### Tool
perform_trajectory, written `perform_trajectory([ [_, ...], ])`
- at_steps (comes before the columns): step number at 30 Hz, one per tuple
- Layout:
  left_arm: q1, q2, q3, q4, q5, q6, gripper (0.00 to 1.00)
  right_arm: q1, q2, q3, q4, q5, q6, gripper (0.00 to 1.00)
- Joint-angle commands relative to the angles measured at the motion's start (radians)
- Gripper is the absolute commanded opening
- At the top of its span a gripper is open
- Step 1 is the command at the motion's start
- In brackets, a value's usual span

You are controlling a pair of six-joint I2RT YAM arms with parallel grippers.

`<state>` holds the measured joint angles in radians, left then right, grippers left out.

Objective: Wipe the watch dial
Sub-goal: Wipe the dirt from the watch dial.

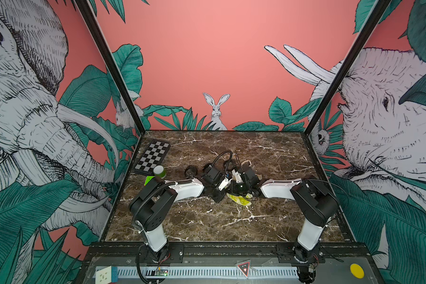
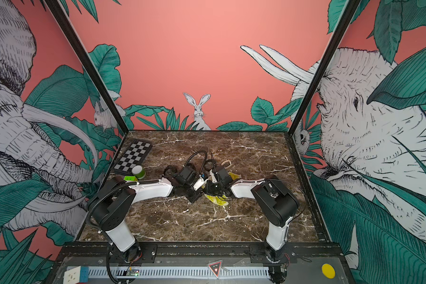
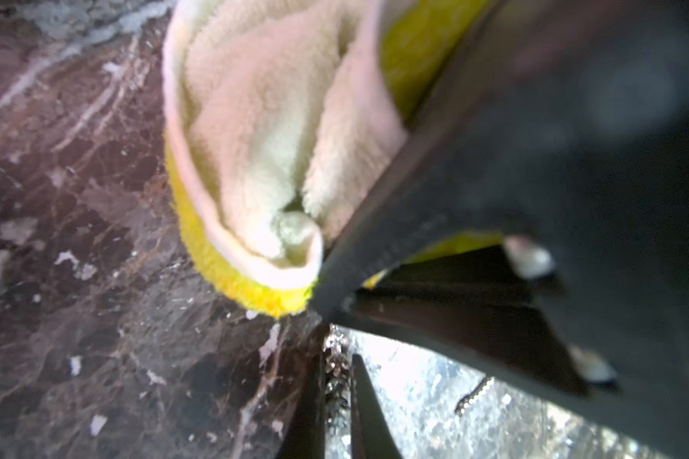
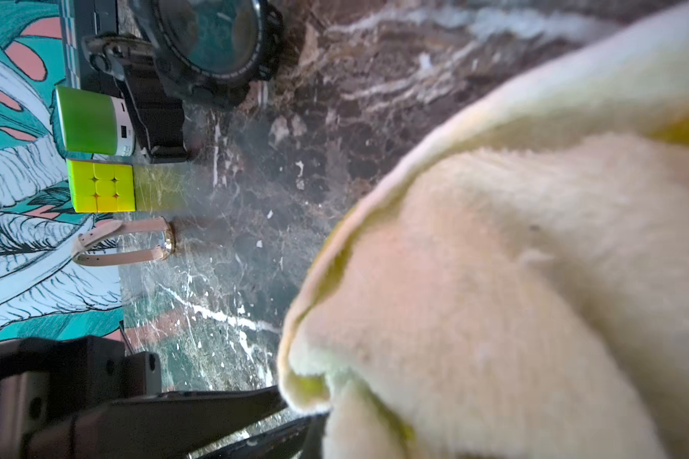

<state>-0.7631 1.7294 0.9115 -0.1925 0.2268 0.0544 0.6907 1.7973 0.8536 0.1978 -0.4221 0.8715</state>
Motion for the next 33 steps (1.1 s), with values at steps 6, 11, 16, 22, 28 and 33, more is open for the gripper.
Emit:
perform_trajectory([
  [6, -0.011, 0.006, -0.043, -0.134, -0.003, -0.01, 0.02, -0.001, -0.081, 0.002, -0.264, 0.245, -0.1, 0.0],
  [11, -0.01, 0.015, -0.048, -0.123, 0.004, -0.02, 0.01, -0.002, -0.132, -0.013, -0.304, 0.286, -0.129, 0.0],
  [16, -0.01, 0.009, -0.05, -0.124, 0.002, -0.022, 0.02, -0.002, -0.178, -0.034, -0.279, 0.243, -0.135, 0.0],
  [22, -0.01, -0.004, -0.046, -0.127, -0.016, -0.029, 0.02, -0.002, -0.404, -0.065, -0.449, 0.381, -0.198, 0.23],
  [28, -0.01, -0.013, -0.054, -0.113, -0.017, -0.045, 0.02, 0.0, -0.598, -0.138, -0.562, 0.457, -0.226, 0.39],
  [33, -0.01, -0.018, -0.058, -0.108, -0.016, -0.055, 0.02, 0.018, -0.613, -0.227, -0.433, 0.358, -0.211, 0.43],
])
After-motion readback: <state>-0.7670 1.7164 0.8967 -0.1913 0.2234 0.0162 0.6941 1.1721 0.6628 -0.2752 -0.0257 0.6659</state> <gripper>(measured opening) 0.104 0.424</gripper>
